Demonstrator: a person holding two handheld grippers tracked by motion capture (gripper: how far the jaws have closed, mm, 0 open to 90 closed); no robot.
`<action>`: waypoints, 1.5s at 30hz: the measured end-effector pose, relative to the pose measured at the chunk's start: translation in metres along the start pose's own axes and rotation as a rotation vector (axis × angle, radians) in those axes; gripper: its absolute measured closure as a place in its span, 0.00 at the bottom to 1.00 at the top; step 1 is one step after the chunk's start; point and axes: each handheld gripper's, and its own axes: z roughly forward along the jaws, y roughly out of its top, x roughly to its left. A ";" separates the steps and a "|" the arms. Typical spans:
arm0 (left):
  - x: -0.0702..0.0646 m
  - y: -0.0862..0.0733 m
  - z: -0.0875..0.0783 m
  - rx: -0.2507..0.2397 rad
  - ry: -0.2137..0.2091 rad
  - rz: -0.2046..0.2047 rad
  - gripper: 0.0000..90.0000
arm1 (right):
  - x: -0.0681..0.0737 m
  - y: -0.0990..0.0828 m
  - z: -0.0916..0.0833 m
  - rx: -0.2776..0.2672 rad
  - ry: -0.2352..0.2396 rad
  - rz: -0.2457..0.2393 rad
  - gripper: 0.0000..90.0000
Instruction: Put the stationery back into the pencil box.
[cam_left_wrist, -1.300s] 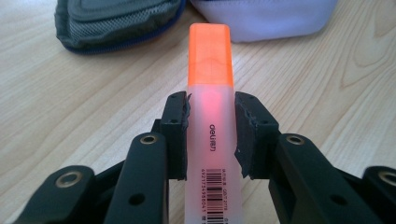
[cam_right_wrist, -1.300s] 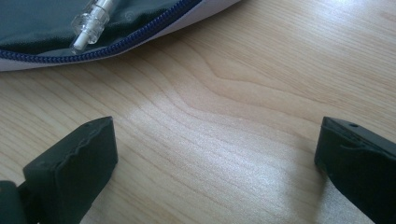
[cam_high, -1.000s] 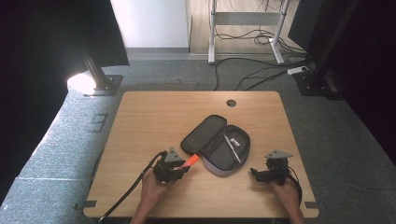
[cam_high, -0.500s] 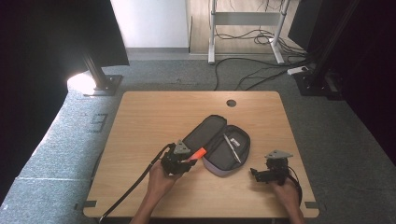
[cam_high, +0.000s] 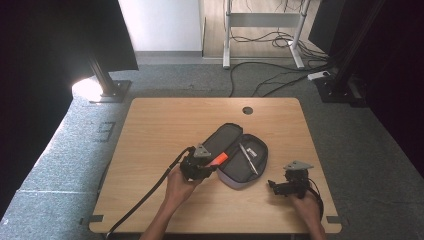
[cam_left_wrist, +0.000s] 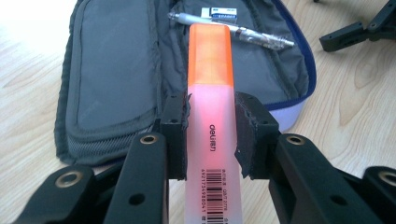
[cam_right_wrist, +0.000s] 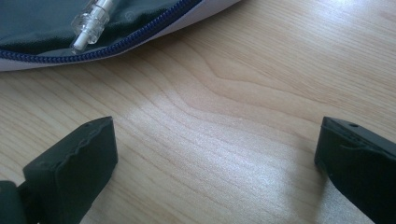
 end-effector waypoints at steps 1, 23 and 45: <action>0.000 0.002 0.001 -0.004 -0.009 -0.003 0.74 | 0.000 0.000 0.000 0.000 0.000 0.000 0.00; -0.003 0.046 0.030 -0.011 -0.029 0.029 0.74 | 0.000 0.000 0.000 -0.001 -0.001 0.000 0.00; -0.006 0.067 0.070 0.012 -0.026 0.050 0.74 | 0.000 0.000 0.000 -0.001 0.000 0.000 0.00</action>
